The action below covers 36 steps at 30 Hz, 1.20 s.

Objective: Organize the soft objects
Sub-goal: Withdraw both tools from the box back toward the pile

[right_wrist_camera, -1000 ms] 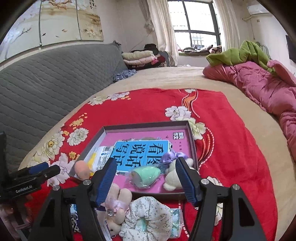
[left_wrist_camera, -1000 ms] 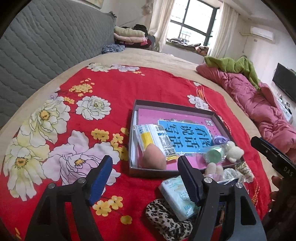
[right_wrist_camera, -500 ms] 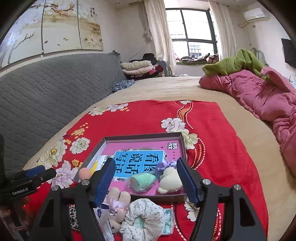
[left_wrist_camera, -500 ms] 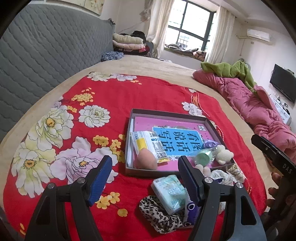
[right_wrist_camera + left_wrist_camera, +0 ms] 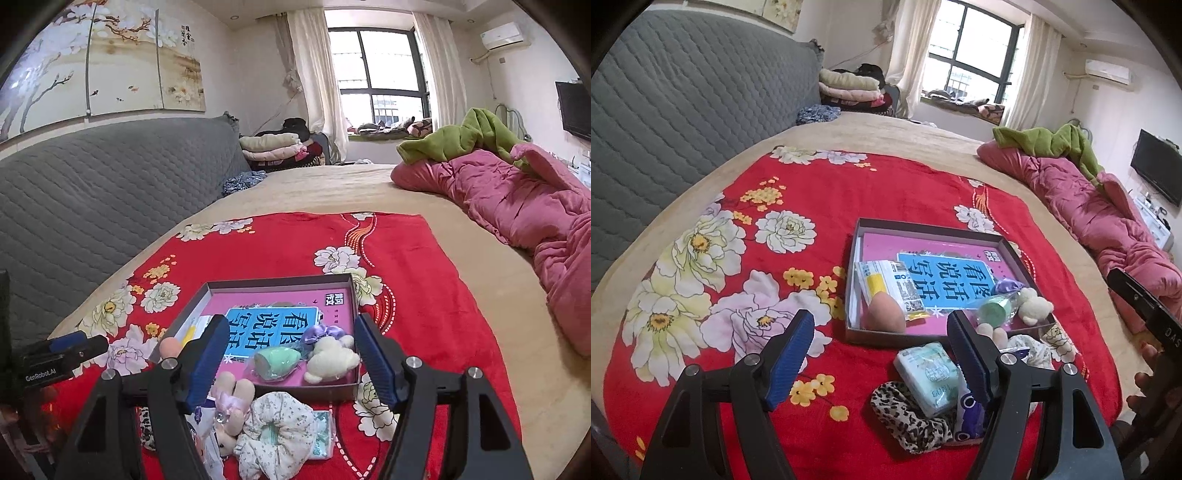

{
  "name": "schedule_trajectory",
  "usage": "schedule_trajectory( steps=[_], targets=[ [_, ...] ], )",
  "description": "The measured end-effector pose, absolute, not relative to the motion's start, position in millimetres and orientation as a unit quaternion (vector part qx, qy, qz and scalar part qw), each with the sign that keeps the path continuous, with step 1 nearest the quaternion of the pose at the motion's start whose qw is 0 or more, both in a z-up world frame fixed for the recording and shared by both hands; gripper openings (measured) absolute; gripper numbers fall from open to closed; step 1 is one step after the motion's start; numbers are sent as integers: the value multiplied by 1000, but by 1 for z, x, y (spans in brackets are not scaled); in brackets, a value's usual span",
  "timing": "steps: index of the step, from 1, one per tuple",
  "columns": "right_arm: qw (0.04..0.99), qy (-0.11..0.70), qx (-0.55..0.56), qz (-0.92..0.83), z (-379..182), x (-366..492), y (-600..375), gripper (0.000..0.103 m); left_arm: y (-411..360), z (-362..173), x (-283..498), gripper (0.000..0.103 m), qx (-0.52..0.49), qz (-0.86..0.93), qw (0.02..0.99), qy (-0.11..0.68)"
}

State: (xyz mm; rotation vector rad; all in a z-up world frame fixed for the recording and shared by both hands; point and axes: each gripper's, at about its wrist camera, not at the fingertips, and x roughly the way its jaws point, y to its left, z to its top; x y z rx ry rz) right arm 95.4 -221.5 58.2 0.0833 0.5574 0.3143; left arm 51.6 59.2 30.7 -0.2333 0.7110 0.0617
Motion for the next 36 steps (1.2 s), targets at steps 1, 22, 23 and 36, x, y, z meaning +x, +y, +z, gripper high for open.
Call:
schedule_trajectory(
  steps=[1, 22, 23, 36],
  targets=[
    [948, 274, 40, 155, 58, 95, -222, 69, 59, 31, 51, 76, -114, 30, 930, 348],
    [943, 286, 32, 168, 55, 76, -223, 69, 50, 32, 36, 76, -105, 19, 927, 359],
    [942, 287, 31, 168, 54, 74, -223, 69, 49, 30, 35, 76, -104, 19, 926, 362],
    [931, 314, 21, 183, 37, 60, -218, 69, 35, 6, 23, 76, -86, 3, 913, 399]
  ],
)
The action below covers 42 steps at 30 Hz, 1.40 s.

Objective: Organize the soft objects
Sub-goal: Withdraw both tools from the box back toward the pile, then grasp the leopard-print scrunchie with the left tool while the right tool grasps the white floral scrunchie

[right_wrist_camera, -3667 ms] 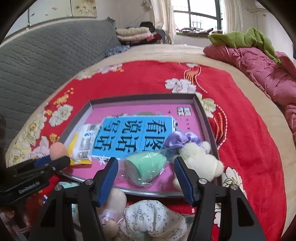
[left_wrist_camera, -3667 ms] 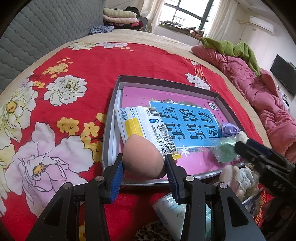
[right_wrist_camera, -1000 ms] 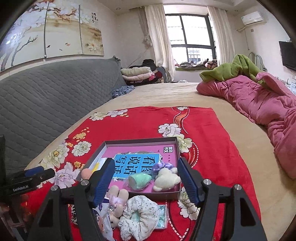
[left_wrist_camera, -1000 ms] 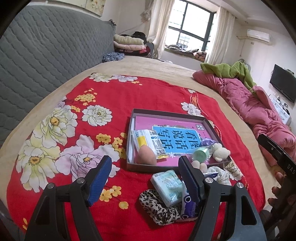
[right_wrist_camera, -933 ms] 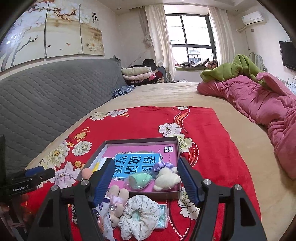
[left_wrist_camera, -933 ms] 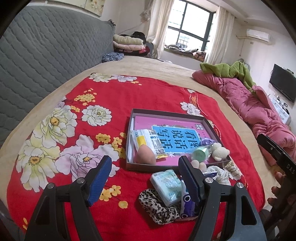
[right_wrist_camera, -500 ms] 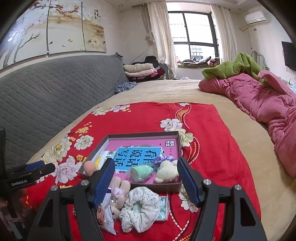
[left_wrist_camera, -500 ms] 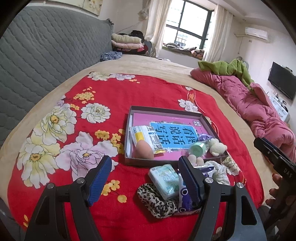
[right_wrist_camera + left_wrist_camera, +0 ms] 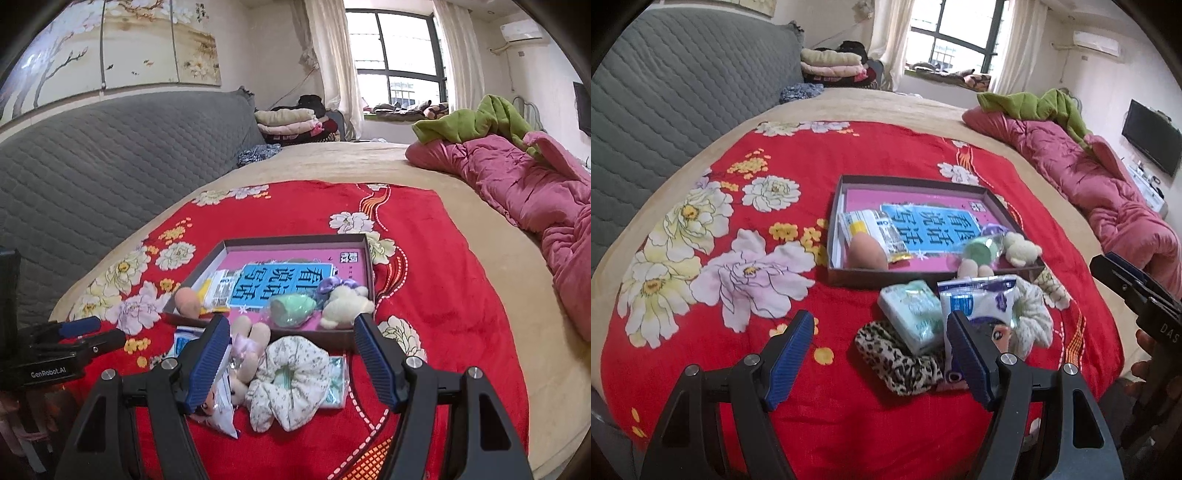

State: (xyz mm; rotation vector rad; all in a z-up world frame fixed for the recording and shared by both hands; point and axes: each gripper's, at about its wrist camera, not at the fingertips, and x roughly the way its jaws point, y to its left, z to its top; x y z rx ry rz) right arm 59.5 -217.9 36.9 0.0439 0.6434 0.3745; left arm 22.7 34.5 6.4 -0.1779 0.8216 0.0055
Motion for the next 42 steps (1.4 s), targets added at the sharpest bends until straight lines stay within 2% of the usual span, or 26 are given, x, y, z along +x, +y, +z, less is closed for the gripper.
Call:
schedule_trajectory(
  steps=[26, 42],
  targets=[
    [914, 356, 1, 196, 6, 41, -211, 69, 24, -33, 18, 76, -85, -20, 883, 462],
    [898, 391, -6, 200, -20, 46, -205, 69, 25, -59, 31, 76, -127, -29, 861, 492]
  ],
)
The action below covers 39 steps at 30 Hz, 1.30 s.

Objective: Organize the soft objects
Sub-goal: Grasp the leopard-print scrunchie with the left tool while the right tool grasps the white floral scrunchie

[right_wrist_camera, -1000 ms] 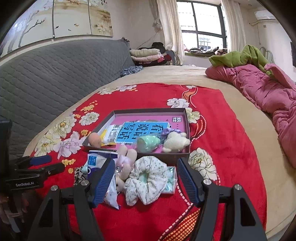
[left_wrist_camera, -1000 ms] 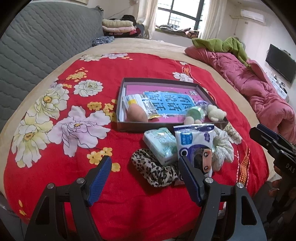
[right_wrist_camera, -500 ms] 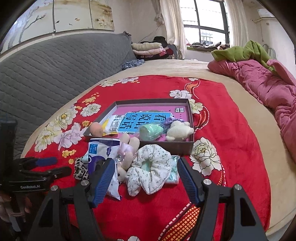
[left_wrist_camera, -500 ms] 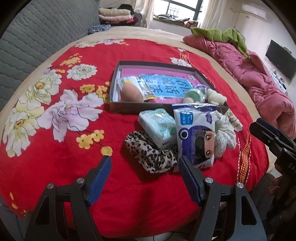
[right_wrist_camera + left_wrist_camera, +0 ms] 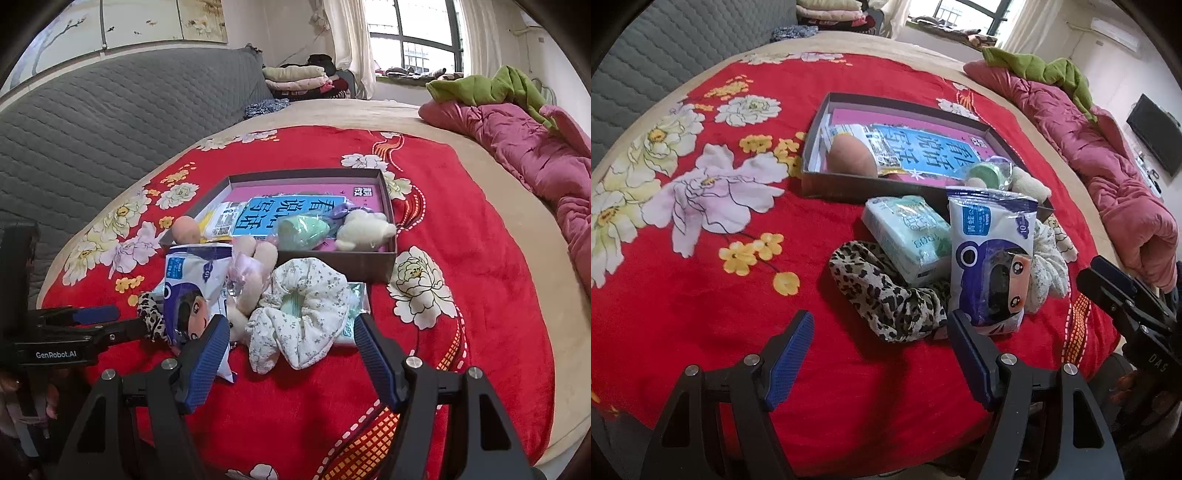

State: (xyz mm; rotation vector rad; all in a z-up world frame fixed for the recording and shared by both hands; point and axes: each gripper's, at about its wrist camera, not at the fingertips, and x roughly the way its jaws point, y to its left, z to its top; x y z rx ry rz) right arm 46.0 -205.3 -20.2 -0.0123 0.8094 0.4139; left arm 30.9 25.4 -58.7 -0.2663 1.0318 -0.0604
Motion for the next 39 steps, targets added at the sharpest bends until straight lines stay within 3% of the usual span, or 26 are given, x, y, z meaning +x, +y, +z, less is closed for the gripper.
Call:
schedule_trajectory(
  steps=[20, 26, 28, 35, 37, 39],
  targets=[
    [888, 417, -13, 194, -47, 61, -203, 69, 23, -83, 57, 73, -145, -48, 858, 491],
    [887, 414, -51, 196, -54, 62, -190, 69, 24, -85, 61, 63, -141, -56, 862, 484],
    [890, 405, -70, 196, -55, 60, -186, 69, 24, -86, 62, 53, -142, -62, 862, 482],
    [890, 401, -86, 198, -59, 65, -178, 69, 20, -87, 65, 35, -145, -82, 861, 480],
    [890, 400, -91, 197, -60, 66, -177, 68, 19, -87, 64, 25, -142, -87, 862, 478],
    [889, 403, -89, 198, -61, 66, -176, 60, 17, -87, 63, 22, -138, -89, 863, 477]
  ],
)
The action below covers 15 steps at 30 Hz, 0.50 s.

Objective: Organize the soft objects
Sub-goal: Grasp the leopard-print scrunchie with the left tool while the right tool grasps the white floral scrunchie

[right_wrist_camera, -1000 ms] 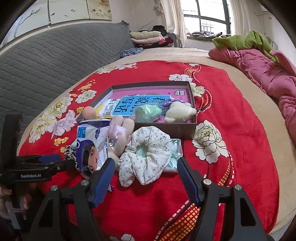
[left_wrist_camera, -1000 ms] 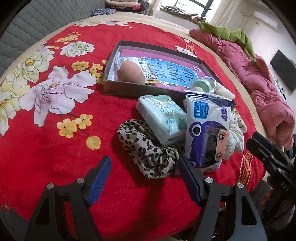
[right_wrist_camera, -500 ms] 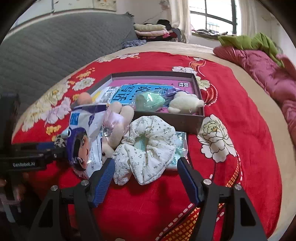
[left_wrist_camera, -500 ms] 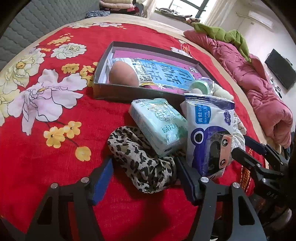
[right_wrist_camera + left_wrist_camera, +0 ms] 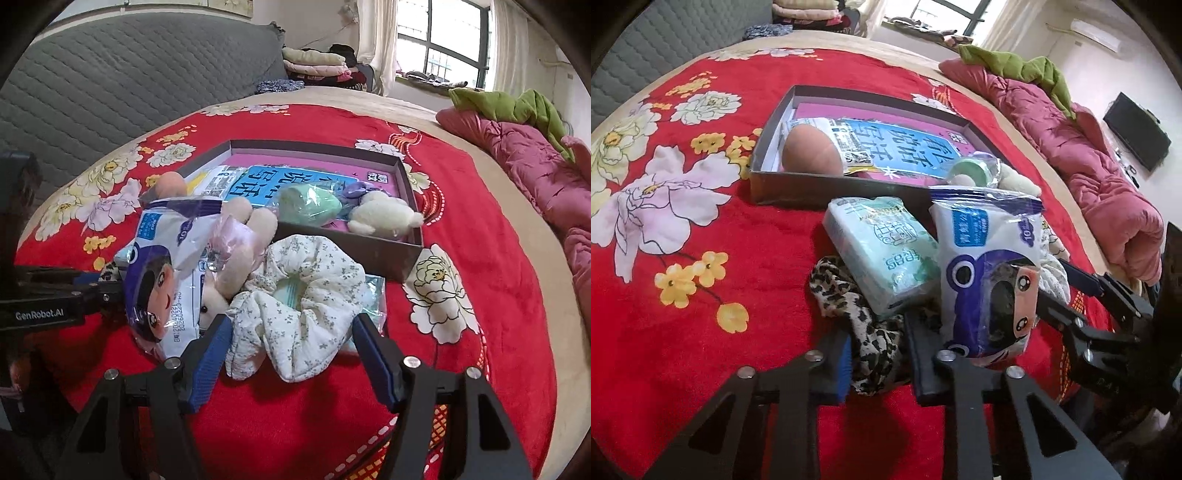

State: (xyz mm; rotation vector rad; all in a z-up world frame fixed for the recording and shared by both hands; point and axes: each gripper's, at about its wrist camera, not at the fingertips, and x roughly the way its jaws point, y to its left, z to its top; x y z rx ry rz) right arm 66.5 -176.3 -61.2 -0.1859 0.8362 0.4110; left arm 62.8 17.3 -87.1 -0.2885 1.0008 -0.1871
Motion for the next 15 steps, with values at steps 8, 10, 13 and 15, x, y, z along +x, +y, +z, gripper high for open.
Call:
schedule_trajectory(
  steps=[8, 10, 13, 15],
  targets=[
    [884, 407, -76, 215, -65, 71, -178, 23, 19, -85, 60, 16, -148, -100, 862, 475],
    [886, 403, -75, 217, -65, 70, -179, 20, 20, -83, 58, 15, -150, -101, 863, 472],
    [890, 395, -70, 218, -61, 69, -182, 17, 22, -83, 55, 15, -150, -97, 864, 471],
    [891, 393, -67, 218, -59, 69, -184, 17, 26, -83, 54, 15, -154, -91, 864, 471]
  ],
)
